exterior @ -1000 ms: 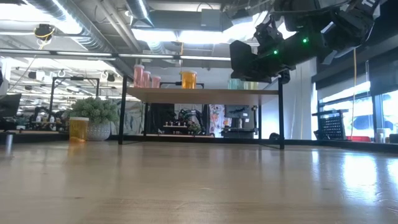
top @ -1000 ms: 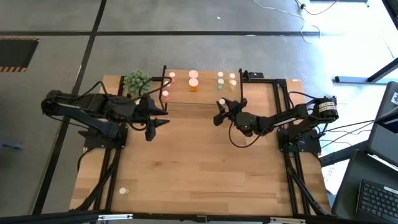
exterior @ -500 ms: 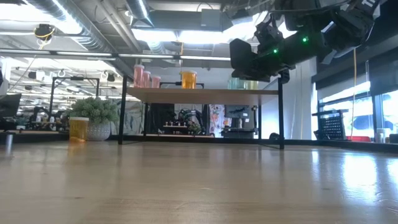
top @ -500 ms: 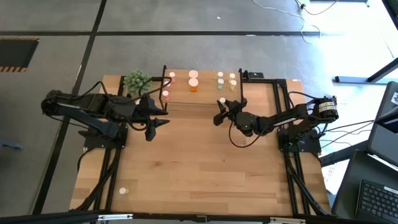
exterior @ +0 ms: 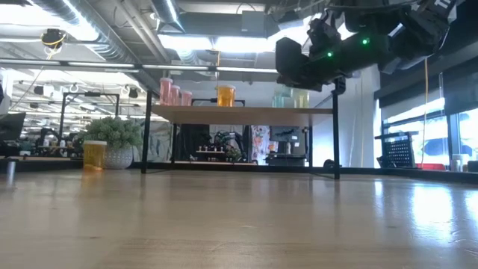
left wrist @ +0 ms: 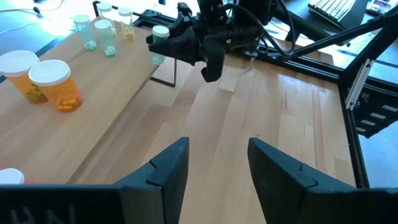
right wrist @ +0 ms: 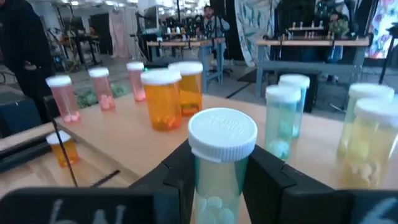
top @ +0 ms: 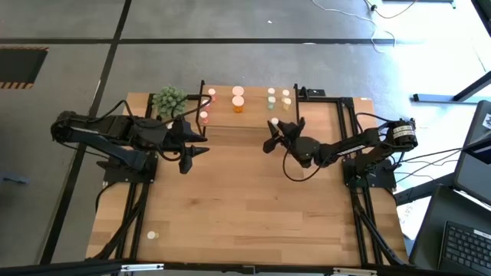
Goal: Pick and place medicine bottles onto shelf by color
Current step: Put the blue medicine bottle on the shelf, aligned with the other blue medicine bottle
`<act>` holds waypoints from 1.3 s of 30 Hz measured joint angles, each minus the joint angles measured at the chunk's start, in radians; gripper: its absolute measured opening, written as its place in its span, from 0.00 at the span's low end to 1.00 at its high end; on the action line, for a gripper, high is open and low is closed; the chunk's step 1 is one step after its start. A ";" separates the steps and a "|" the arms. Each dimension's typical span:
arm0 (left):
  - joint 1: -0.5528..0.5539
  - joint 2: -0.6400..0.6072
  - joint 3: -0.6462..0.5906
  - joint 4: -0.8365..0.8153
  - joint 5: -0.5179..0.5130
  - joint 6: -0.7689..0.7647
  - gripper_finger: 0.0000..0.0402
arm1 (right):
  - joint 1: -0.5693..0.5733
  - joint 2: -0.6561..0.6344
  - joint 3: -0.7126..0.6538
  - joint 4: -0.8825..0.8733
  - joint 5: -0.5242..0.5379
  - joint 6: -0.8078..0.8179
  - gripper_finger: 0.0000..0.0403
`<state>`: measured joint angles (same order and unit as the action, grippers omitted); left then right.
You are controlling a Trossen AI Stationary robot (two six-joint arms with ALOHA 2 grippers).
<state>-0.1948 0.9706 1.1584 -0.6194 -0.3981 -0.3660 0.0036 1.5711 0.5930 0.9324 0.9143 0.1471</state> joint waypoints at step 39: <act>0.000 0.000 0.000 0.000 0.000 0.001 0.40 | -0.068 -0.002 0.115 -0.285 0.011 0.084 0.27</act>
<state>-0.1947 0.9707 1.1584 -0.6193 -0.3981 -0.3645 -0.0649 1.5692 0.7082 0.6478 0.9255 0.2312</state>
